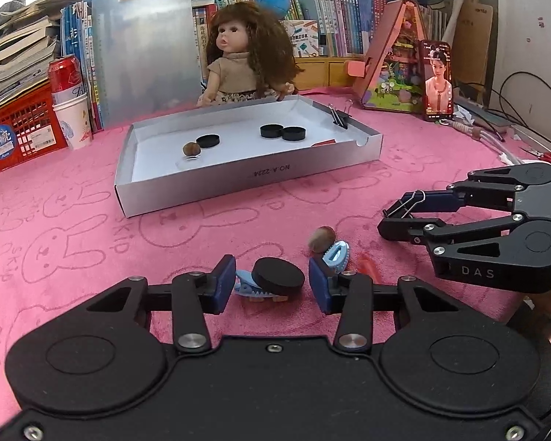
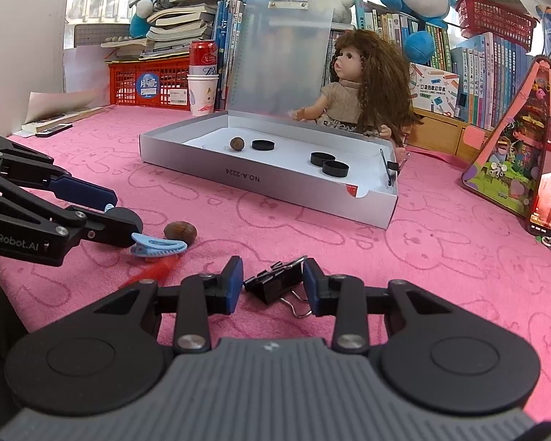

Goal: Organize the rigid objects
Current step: 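Close the right gripper on the black binder clip while the left gripper grasps a black lid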

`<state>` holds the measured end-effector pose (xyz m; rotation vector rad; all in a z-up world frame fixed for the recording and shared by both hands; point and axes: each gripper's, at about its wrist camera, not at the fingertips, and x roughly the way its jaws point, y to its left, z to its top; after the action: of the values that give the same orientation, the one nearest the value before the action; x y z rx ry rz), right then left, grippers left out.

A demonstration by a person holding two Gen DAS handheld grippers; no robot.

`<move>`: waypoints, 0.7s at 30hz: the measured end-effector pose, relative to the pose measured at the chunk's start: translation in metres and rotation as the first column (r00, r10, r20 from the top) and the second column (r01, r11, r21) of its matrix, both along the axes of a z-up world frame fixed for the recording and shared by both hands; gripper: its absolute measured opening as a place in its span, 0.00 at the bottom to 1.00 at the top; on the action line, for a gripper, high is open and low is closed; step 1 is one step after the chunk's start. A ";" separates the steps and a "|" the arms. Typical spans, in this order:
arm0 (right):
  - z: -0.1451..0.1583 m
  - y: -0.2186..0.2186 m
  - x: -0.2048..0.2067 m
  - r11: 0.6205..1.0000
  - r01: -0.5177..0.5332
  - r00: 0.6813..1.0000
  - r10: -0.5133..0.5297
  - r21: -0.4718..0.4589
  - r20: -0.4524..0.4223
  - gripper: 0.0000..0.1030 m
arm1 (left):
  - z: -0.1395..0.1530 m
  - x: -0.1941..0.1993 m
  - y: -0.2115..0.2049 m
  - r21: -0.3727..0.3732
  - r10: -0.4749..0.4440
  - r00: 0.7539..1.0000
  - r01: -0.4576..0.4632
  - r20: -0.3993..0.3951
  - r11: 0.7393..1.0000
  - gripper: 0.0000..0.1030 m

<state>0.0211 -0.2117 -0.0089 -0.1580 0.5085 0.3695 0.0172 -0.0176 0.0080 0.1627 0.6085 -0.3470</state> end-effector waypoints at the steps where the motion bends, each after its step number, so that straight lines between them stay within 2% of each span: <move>1: 0.000 0.000 0.000 1.000 0.000 1.000 0.000 -0.001 0.000 0.40 | 0.000 0.000 0.000 0.004 -0.001 1.000 0.001 0.002 1.000 0.40; 13: -0.001 0.000 0.002 1.000 0.009 1.000 -0.009 0.004 0.000 0.41 | 0.005 -0.008 -0.006 0.062 -0.046 0.997 0.043 0.062 0.997 0.38; 17: -0.001 0.000 0.002 1.000 0.010 1.000 -0.010 0.006 -0.002 0.42 | 0.000 -0.008 -0.012 0.102 -0.075 0.996 0.069 0.055 0.992 0.24; 21: -0.002 0.000 0.002 1.000 0.011 1.000 -0.011 0.008 -0.003 0.42 | -0.001 -0.008 -0.012 0.116 -0.080 0.995 0.072 0.068 0.991 0.26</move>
<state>0.0234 -0.2120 -0.0104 -0.1467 0.5106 0.3613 0.0094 -0.0299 0.0067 0.3069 0.5517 -0.3785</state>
